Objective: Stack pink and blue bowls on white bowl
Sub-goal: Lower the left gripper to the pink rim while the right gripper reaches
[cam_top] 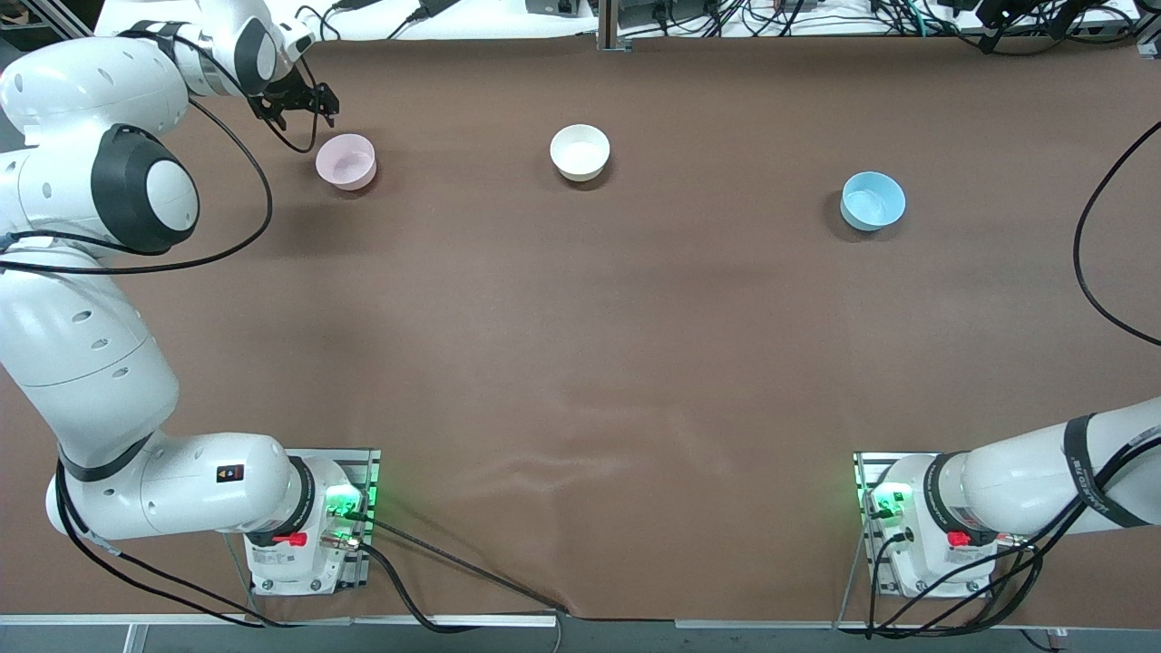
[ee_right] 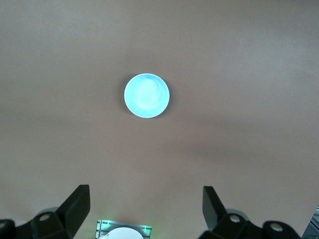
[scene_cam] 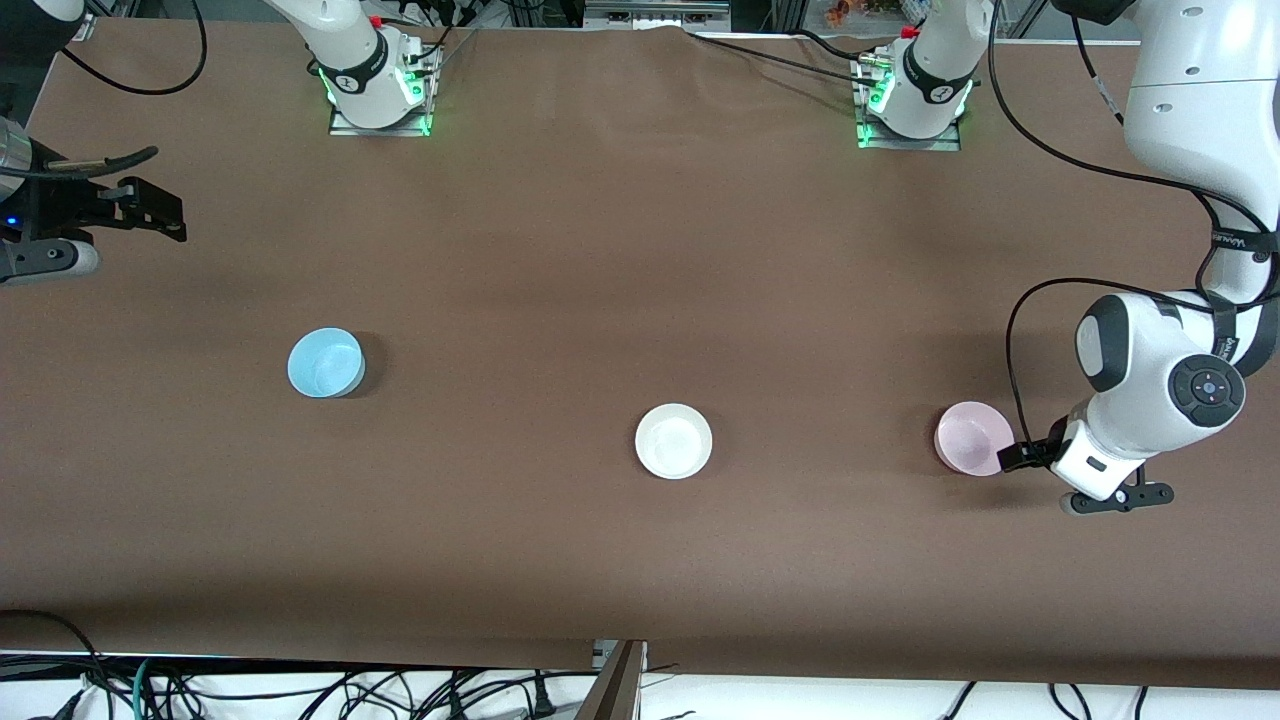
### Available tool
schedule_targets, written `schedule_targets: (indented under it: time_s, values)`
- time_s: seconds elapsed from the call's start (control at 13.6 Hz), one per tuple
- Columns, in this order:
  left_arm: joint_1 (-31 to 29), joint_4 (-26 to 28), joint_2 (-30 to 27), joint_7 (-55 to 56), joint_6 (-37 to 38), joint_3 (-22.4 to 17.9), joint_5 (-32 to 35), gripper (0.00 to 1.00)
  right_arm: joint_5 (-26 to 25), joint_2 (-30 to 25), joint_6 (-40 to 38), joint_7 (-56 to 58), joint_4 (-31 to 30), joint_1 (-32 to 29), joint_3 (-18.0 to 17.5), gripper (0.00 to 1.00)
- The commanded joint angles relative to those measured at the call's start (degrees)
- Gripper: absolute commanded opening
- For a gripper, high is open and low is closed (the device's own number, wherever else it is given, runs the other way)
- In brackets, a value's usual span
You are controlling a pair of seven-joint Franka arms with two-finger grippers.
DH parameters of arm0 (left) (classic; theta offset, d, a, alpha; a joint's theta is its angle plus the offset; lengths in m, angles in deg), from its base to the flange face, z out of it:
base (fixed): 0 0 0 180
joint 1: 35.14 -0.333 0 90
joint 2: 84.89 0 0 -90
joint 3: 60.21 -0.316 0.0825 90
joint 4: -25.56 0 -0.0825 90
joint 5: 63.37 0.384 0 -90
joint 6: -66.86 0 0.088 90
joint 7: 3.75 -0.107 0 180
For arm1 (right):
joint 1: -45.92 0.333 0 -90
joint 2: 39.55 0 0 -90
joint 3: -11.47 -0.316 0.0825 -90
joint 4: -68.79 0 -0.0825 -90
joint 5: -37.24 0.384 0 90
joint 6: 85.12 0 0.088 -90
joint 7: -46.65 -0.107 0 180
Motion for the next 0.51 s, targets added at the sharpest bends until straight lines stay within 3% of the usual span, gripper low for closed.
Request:
schedule_targets:
  time_s: [0.0,0.44]
  values:
    - [-1.64,1.26,0.63,-4.91,-1.35,0.37,1.00,1.00,0.28,4.64,2.29,0.04,0.78,-0.86,0.07,1.00]
    - [-1.82,6.79,-1.74,-5.28,-1.35,1.33,0.91,0.98,0.55,10.80,6.76,0.39,0.52,-1.39,-0.02,1.00]
